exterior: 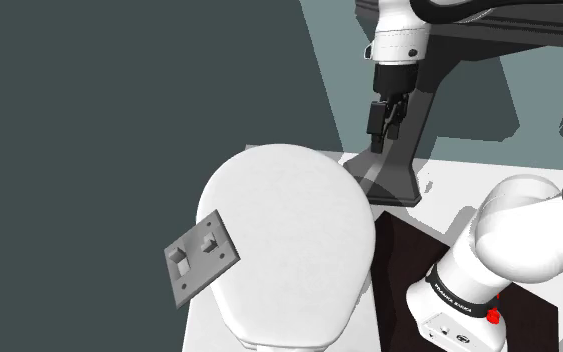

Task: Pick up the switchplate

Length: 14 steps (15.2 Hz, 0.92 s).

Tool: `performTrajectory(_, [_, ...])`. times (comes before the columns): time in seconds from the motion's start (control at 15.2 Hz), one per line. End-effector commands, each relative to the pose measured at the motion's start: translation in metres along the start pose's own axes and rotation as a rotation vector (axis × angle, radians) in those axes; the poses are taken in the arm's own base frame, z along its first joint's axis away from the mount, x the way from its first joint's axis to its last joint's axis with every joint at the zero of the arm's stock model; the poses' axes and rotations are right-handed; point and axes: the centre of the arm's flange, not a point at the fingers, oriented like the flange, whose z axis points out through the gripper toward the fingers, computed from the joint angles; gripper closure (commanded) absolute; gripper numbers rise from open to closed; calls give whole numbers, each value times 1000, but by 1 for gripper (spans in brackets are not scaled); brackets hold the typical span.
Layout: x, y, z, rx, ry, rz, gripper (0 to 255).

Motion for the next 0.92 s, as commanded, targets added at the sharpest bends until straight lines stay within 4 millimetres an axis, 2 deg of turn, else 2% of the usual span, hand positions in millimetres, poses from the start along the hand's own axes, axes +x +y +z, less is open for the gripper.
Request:
performTrajectory(0.0, [0, 0, 0, 0, 0, 0, 0])
performTrajectory(0.86, [65, -141, 55, 10, 91, 61, 0])
